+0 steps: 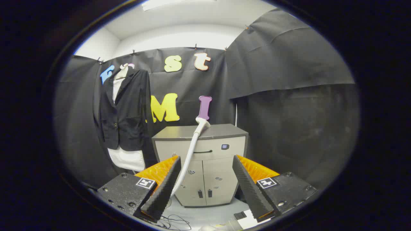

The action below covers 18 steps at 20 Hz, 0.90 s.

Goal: Iron the clothes twice with a garment steamer, once on the left side and once on the right side.

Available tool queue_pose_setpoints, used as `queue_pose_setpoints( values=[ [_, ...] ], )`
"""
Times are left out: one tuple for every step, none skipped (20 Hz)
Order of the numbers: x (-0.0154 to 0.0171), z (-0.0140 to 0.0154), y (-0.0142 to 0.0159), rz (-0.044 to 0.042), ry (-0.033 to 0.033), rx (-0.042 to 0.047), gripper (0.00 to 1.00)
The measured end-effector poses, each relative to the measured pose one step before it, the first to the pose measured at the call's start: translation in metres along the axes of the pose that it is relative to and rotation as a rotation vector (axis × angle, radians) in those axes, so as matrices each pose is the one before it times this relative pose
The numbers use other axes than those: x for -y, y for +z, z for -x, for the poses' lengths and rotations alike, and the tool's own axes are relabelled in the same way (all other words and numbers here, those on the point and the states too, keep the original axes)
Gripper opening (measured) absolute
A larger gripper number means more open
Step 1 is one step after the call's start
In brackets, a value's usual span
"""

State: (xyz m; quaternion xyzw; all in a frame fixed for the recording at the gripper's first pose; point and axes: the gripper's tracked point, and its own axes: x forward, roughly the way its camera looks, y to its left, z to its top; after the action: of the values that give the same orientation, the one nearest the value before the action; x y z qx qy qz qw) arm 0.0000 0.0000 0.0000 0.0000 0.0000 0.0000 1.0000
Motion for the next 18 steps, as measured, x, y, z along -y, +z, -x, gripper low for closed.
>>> queue_pose_setpoints(
  values=[
    [-0.00141, 0.00288, 0.00219, 0.01, 0.00296, 0.00293, 1.0],
    [-0.00104, 0.00253, 0.00079, 0.01425, 0.00259, 0.00009, 1.0],
    [-0.00129, 0.00255, 0.00237, 0.01301, 0.00404, 0.00416, 1.0],
    [-0.0018, 0.00188, 0.00343, 0.00918, 0.00243, 0.0082, 1.0],
    [-0.00177, 0.00147, 0.00206, 0.00262, 0.00415, 0.00234, 1.0],
    [-0.0037, 0.00116, -0.00054, -0.00022, 0.009, -0.00184, 1.0],
    [-0.00236, 0.00094, 0.0012, 0.0025, 0.00392, 0.00067, 1.0],
    [-0.00037, 0.00013, 0.00061, 0.00451, 0.00369, 0.00206, 1.0],
    [-0.00176, 0.00028, 0.00038, 0.00533, 0.00304, 0.00073, 1.0],
    [-0.00105, -0.0008, -0.00196, 0.0015, 0.00143, -0.00258, 1.0],
    [-0.00192, 0.00038, -0.00024, -0.00118, 0.00293, -0.00384, 1.0],
    [-0.00212, -0.00027, -0.00146, -0.00374, 0.00118, -0.00228, 1.0],
    [-0.00032, -0.0002, -0.00018, -0.00397, -0.00145, -0.00338, 1.0],
    [0.0004, -0.00038, -0.00147, -0.00247, -0.00491, -0.00215, 1.0],
    [0.00028, 0.00042, 0.00006, -0.00072, -0.00669, -0.00428, 1.0],
    [-0.00091, 0.00002, -0.00147, -0.00232, -0.0056, -0.00193, 1.0],
    [-0.00081, 0.00028, 0.00033, -0.00582, -0.00271, -0.00209, 1.0],
    [-0.00036, -0.00144, -0.00115, -0.00797, -0.00137, -0.00497, 1.0]
  ],
)
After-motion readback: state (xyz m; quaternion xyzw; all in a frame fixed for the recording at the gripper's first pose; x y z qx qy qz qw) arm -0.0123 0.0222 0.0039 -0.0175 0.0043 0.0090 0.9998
